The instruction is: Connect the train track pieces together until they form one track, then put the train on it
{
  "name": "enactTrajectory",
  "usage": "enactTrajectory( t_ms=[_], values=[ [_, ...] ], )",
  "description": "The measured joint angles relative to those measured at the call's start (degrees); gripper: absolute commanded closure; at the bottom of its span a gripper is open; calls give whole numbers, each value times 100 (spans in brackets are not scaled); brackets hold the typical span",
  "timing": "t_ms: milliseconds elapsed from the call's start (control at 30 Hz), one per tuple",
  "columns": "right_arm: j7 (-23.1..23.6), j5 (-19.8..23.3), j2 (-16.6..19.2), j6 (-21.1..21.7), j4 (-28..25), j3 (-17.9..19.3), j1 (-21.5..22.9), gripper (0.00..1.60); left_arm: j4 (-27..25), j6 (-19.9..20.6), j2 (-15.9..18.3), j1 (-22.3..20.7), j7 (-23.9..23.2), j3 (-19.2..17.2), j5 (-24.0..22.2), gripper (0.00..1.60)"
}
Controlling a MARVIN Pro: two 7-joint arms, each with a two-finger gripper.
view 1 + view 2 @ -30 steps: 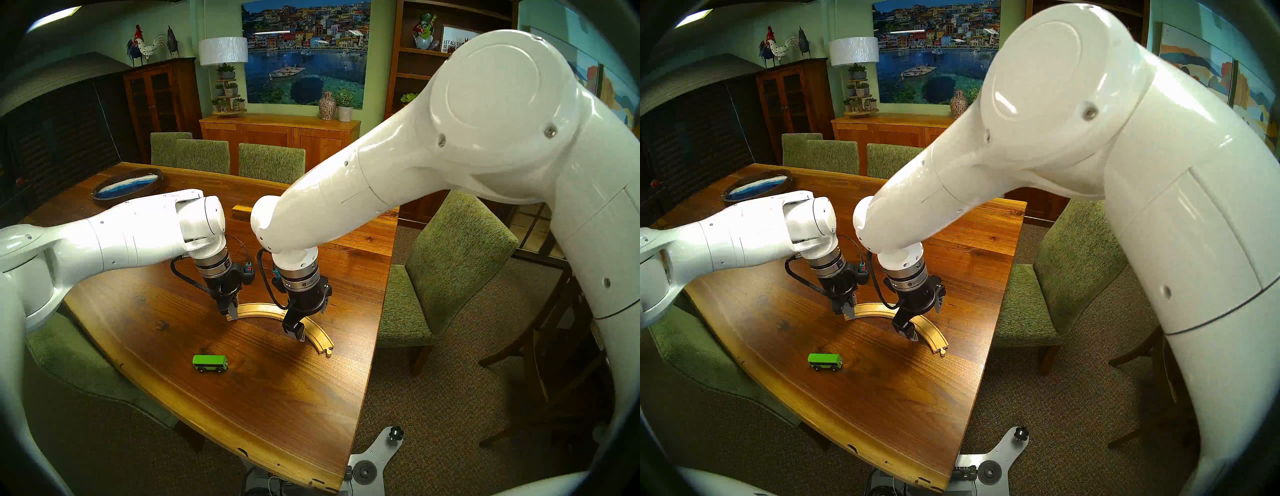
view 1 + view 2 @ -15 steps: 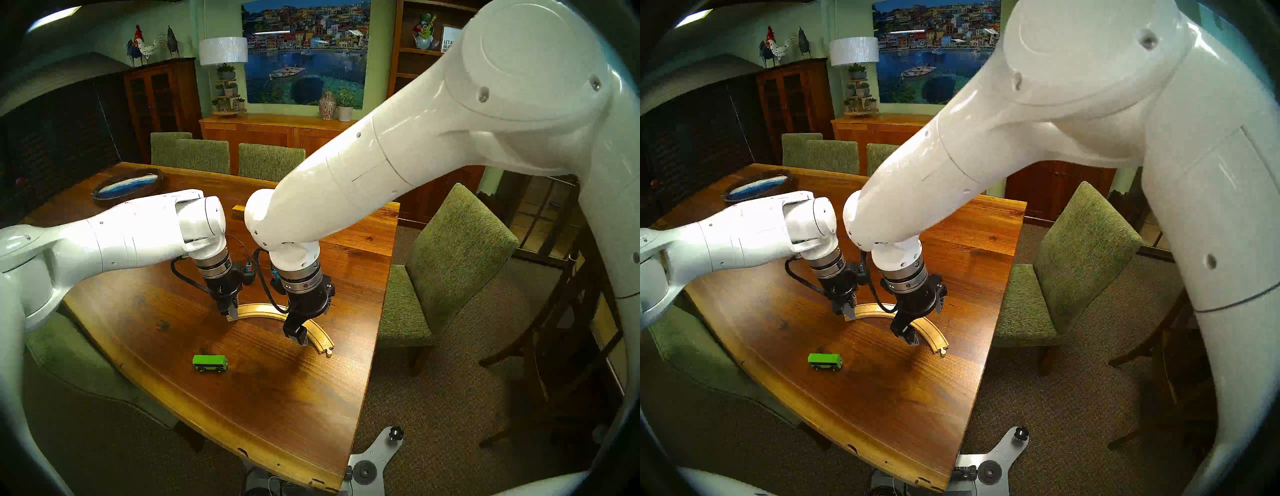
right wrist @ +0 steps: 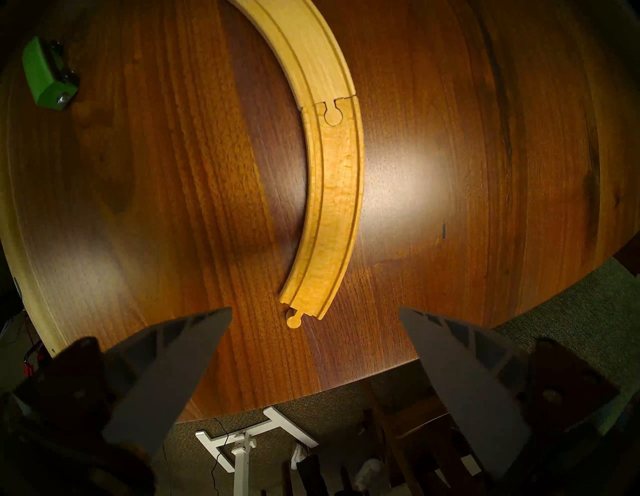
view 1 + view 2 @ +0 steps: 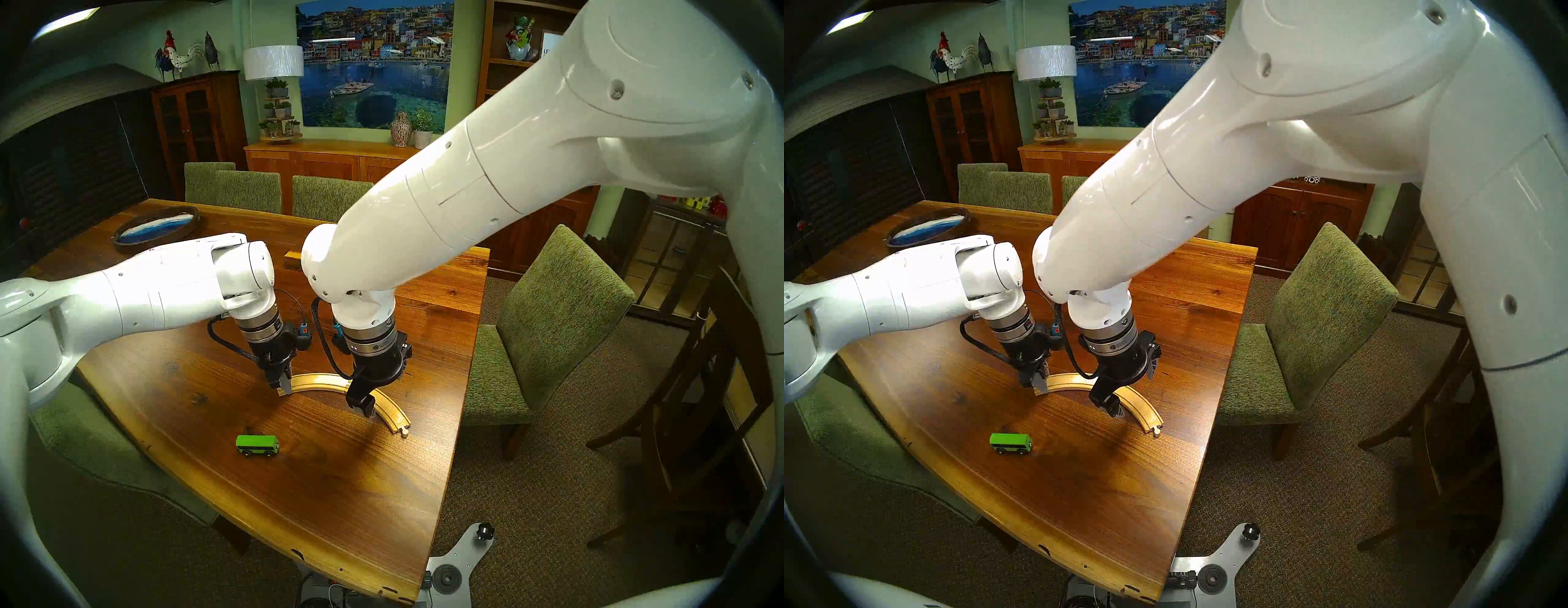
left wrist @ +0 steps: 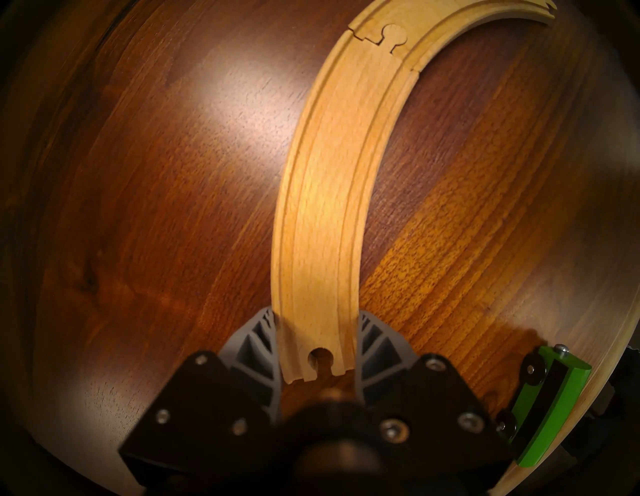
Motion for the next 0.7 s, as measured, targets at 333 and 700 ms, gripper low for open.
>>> enactTrajectory(
  t_ms=[333, 700],
  values=[
    [-135, 161, 0, -89, -21, -11, 78, 0, 72, -40, -12, 30, 108, -1, -16, 0],
    [-200, 229, -1, -98, -40, -20, 110, 0, -99, -142, 83, 24, 49, -48, -103, 0]
  ],
)
